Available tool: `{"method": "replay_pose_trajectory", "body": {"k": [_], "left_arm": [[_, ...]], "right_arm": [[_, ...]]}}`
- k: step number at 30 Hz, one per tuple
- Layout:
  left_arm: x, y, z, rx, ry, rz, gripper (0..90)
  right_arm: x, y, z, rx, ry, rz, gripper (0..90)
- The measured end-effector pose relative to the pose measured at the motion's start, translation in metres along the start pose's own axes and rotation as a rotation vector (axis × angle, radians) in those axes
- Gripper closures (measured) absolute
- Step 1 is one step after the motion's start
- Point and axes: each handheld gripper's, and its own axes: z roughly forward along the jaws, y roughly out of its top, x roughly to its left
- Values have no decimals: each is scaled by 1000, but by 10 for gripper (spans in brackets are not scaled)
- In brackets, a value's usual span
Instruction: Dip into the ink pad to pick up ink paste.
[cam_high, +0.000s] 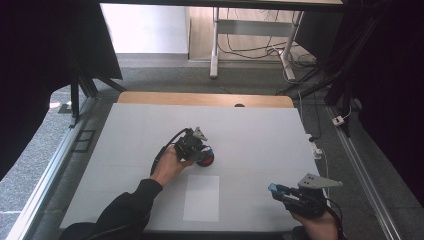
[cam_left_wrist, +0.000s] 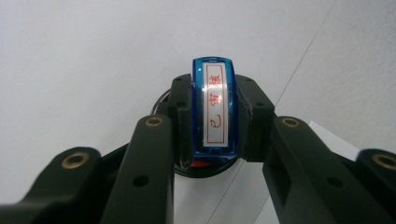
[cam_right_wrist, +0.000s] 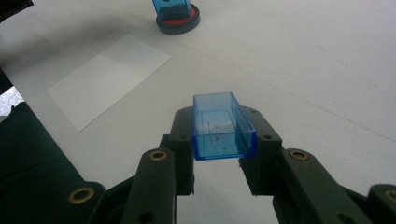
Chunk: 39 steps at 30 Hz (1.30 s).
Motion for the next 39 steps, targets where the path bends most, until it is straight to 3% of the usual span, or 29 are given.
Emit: {"method": "replay_pose_trajectory", "body": {"k": [5,9,15,29,39], "left_arm": [[12,-6,0,-35,-69,-63,707],[17,-8,0,-54,-95,-68,706],[14,-9,0,-64,-77,-49,705],[10,-9,-2,-93,-46,-45,702],[9,-7,-19,-135,-89,-57,702]], "right_arm": [[0,0,0,-2,3,1,682],[0,0,0,-4,4,0,682],[0,0,0,-2,1,-2,682],[0,0,0,-6,9,-1,681],[0,0,-1,-7,12,-1,682]]}}
